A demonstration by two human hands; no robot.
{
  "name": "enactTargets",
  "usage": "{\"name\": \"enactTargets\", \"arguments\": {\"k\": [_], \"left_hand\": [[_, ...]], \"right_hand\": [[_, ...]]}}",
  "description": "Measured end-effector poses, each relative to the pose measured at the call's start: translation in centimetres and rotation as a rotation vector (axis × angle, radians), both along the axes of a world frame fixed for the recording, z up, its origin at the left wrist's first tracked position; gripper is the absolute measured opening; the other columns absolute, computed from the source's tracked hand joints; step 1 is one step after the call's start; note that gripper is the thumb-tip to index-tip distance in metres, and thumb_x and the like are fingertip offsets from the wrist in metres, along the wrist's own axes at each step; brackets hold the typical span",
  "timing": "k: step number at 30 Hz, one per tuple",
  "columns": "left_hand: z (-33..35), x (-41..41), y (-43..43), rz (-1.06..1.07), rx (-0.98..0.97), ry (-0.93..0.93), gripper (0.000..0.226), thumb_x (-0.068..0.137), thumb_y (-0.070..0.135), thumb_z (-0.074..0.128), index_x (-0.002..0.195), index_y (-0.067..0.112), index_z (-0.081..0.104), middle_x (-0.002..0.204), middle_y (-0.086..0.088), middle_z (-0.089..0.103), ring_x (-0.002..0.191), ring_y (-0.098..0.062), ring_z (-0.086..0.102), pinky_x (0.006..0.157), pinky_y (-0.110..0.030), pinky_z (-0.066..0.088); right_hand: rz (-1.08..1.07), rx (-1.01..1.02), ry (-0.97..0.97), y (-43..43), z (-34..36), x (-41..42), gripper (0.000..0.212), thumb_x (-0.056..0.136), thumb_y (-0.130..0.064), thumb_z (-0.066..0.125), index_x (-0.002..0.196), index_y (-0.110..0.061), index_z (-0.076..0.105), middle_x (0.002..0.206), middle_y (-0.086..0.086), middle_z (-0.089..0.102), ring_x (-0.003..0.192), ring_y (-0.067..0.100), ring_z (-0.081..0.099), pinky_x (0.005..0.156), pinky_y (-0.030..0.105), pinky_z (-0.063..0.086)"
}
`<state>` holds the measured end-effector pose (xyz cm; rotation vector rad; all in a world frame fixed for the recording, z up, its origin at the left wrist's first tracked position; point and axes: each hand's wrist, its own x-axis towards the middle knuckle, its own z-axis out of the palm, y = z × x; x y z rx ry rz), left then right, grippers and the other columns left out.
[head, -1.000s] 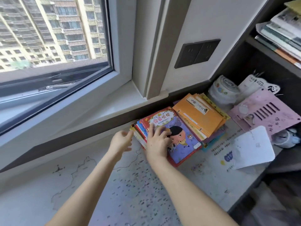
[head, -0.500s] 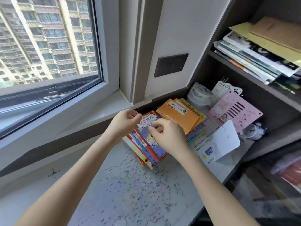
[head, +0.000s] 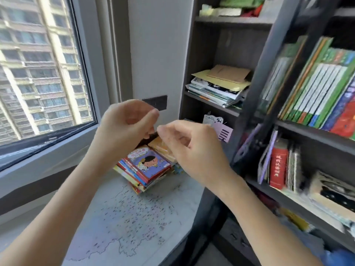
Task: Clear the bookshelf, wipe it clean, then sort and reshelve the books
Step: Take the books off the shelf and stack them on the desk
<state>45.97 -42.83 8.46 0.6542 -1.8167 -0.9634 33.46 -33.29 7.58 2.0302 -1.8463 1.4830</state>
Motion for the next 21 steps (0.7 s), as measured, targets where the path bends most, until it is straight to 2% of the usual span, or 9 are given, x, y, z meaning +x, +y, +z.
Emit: {"name": "enactTargets", "arguments": {"k": [3, 6, 9, 13, 17, 21], "left_hand": [[2.4, -1.3, 7.3, -0.049, -0.087, 0.197, 0.012, 0.09, 0.018, 0.066, 0.078, 0.016, 0.069, 0.057, -0.002, 0.064, 0.048, -0.009, 0.057, 0.048, -0.017, 0.046], [4.8, -3.9, 13.8, -0.128, -0.205, 0.267, 0.014, 0.091, 0.017, 0.065, 0.078, 0.012, 0.066, 0.058, -0.006, 0.062, 0.048, -0.009, 0.055, 0.049, -0.02, 0.046], [7.0, -7.0, 18.5, -0.213, -0.25, 0.325, 0.015, 0.091, 0.016, 0.064, 0.076, 0.014, 0.065, 0.054, 0.002, 0.06, 0.047, -0.006, 0.054, 0.051, -0.018, 0.043], [10.1, -12.4, 23.0, -0.294, -0.357, 0.328, 0.015, 0.089, 0.014, 0.064, 0.075, 0.011, 0.066, 0.053, 0.004, 0.059, 0.047, -0.006, 0.052, 0.053, -0.023, 0.043], [13.0, -18.9, 25.5, -0.339, -0.423, 0.334, 0.015, 0.084, 0.023, 0.06, 0.077, 0.012, 0.067, 0.056, 0.0, 0.061, 0.053, -0.02, 0.059, 0.057, -0.04, 0.051], [15.2, -25.5, 26.2, -0.347, -0.47, 0.338, 0.013, 0.087, 0.02, 0.06, 0.078, 0.014, 0.067, 0.06, 0.002, 0.062, 0.058, -0.017, 0.061, 0.061, -0.041, 0.052]], "right_hand": [[-0.051, -0.13, 0.041, 6.8, 2.4, -1.4, 0.044, 0.096, -0.045, 0.045, 0.081, -0.014, 0.071, 0.06, -0.003, 0.065, 0.055, 0.01, 0.061, 0.052, 0.033, 0.047], [-0.169, -0.24, 0.097, 13.0, 4.8, -4.5, 0.053, 0.096, -0.044, 0.042, 0.075, -0.003, 0.068, 0.056, 0.009, 0.062, 0.052, 0.022, 0.061, 0.051, 0.042, 0.047], [-0.319, -0.302, 0.146, 18.3, 7.1, -8.0, 0.058, 0.096, -0.045, 0.041, 0.072, 0.001, 0.066, 0.056, 0.014, 0.061, 0.052, 0.028, 0.06, 0.052, 0.047, 0.047], [-0.508, -0.347, 0.195, 24.3, 10.4, -13.3, 0.063, 0.094, -0.052, 0.037, 0.072, 0.0, 0.066, 0.057, 0.012, 0.062, 0.052, 0.027, 0.06, 0.054, 0.047, 0.048], [-0.688, -0.408, 0.285, 29.4, 13.9, -19.0, 0.064, 0.093, -0.053, 0.036, 0.07, 0.0, 0.064, 0.056, 0.013, 0.061, 0.053, 0.029, 0.06, 0.055, 0.045, 0.049], [-0.888, -0.396, 0.418, 32.6, 16.6, -24.3, 0.062, 0.091, -0.054, 0.034, 0.066, -0.007, 0.066, 0.055, 0.006, 0.063, 0.054, 0.023, 0.06, 0.058, 0.039, 0.049]]}}
